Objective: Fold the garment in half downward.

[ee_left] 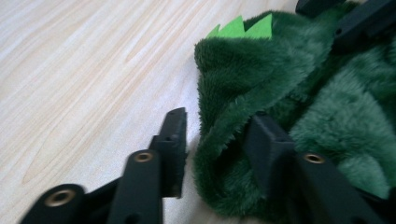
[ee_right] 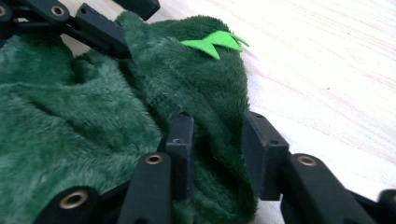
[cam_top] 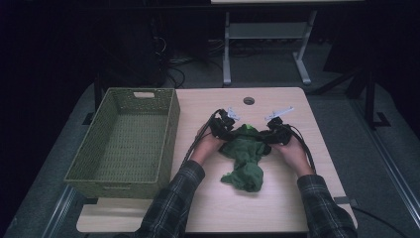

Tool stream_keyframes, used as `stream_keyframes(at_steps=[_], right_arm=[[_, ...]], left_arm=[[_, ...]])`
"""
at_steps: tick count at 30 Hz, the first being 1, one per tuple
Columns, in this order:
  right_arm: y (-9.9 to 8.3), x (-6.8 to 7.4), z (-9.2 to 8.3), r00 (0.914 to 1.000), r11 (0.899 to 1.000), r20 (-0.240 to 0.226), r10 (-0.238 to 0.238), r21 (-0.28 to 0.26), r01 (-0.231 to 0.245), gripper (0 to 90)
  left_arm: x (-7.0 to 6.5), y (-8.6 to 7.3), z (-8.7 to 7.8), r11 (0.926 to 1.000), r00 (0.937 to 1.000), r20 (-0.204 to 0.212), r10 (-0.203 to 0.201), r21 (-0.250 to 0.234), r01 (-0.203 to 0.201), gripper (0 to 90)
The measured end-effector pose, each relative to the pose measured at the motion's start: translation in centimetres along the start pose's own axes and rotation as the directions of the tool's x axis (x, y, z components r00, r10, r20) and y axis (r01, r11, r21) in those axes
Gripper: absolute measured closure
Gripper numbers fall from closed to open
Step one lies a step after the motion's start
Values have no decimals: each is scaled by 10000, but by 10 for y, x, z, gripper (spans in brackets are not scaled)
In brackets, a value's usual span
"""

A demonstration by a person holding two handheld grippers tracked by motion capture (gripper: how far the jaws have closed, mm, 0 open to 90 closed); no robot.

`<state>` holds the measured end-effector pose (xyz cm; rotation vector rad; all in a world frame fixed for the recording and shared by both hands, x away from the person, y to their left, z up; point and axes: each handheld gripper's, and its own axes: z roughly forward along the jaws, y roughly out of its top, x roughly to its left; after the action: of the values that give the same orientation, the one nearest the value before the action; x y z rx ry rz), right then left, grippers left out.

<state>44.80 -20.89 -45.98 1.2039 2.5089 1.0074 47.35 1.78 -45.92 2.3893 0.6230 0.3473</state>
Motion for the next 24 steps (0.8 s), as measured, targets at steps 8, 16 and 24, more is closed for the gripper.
stream_keyframes(at_steps=[8, 16, 24], right_arm=[[1, 1, -6, 9999, 9999, 133, -91, -93, 92, 865], [7, 6, -28, 9999, 9973, 74, -76, -727, 81, 866], [9, 20, -58, 9988, 9913, 61, -479, -1224, 483, 867]], left_arm=[[-3, 4, -8, 10000, 9996, 274, 11, -53, -9, 859], [-8, 12, -33, 9976, 9982, 473, -372, -569, 398, 863], [-21, 17, -70, 9919, 9974, 704, -142, -1246, 229, 862]])
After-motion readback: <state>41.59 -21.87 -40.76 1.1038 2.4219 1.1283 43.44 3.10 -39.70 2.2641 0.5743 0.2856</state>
